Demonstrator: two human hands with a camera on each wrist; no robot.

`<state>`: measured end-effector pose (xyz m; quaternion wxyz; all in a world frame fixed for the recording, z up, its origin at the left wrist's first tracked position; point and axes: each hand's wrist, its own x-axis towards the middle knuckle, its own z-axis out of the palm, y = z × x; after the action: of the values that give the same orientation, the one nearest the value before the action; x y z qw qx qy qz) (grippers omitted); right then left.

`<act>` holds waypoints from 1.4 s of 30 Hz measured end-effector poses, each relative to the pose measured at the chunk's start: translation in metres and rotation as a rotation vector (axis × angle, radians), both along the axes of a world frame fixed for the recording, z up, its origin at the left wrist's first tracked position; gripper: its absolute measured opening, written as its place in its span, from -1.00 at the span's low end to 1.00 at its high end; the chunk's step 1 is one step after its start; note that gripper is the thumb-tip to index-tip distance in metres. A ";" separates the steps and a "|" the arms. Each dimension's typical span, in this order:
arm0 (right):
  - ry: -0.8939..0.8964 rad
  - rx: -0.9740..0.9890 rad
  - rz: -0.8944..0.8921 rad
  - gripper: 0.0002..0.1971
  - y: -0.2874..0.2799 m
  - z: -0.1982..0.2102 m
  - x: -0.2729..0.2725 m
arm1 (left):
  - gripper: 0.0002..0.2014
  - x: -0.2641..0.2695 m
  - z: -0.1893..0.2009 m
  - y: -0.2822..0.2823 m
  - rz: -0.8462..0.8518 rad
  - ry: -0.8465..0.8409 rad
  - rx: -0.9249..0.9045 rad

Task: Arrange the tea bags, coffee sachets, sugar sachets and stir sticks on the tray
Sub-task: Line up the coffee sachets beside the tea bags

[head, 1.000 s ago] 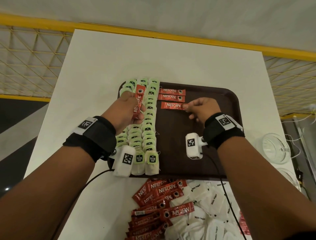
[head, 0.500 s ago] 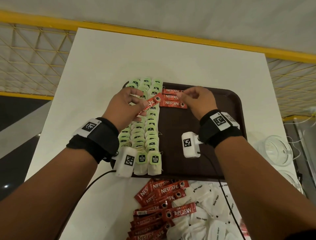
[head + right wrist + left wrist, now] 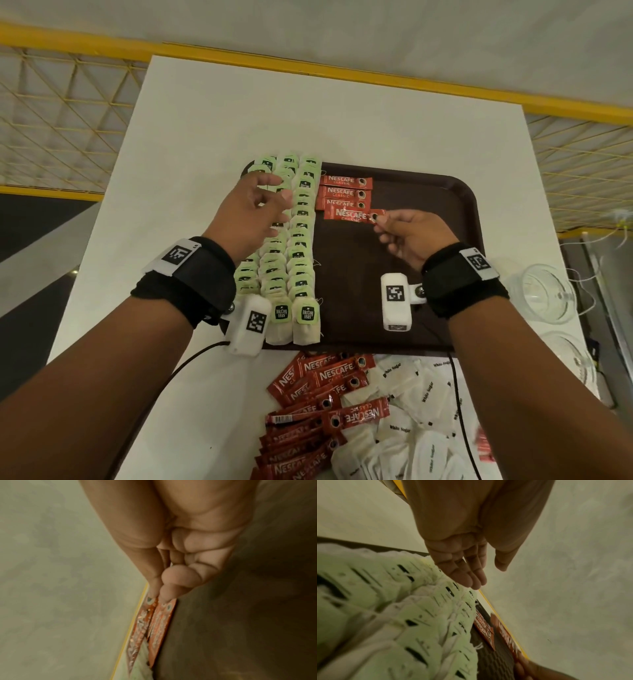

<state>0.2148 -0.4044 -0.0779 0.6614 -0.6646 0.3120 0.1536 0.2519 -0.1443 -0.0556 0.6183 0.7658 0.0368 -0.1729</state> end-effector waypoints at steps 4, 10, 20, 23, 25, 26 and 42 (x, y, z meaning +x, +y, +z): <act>0.109 -0.087 -0.075 -0.88 -0.001 -0.006 0.000 | -0.65 -0.005 -0.002 0.007 0.046 -0.003 0.010; 0.194 -0.321 0.025 -0.88 0.021 0.000 0.021 | -0.67 -0.013 -0.001 0.010 0.043 -0.006 0.041; 0.097 -0.559 0.200 -0.74 0.026 0.023 -0.006 | -0.89 -0.045 0.016 0.015 -0.112 -0.064 0.214; -0.017 -0.589 0.363 -0.79 0.029 0.036 -0.044 | -0.88 -0.074 0.021 0.014 -0.260 -0.066 0.306; -0.070 -0.609 0.544 -0.82 0.032 0.042 -0.075 | -0.84 -0.097 0.021 0.014 -0.375 -0.044 0.364; -0.087 -0.623 0.637 -0.84 0.034 0.043 -0.090 | -0.82 -0.109 0.021 0.015 -0.430 -0.032 0.389; -0.237 -1.070 1.246 -0.59 0.063 0.029 -0.165 | -0.44 -0.187 -0.007 0.011 -0.652 -0.079 0.998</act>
<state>0.0498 -0.3417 -0.0486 0.0780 -0.9522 -0.1542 0.2518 0.0647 -0.1337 -0.0630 0.0995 0.9414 -0.1464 -0.2871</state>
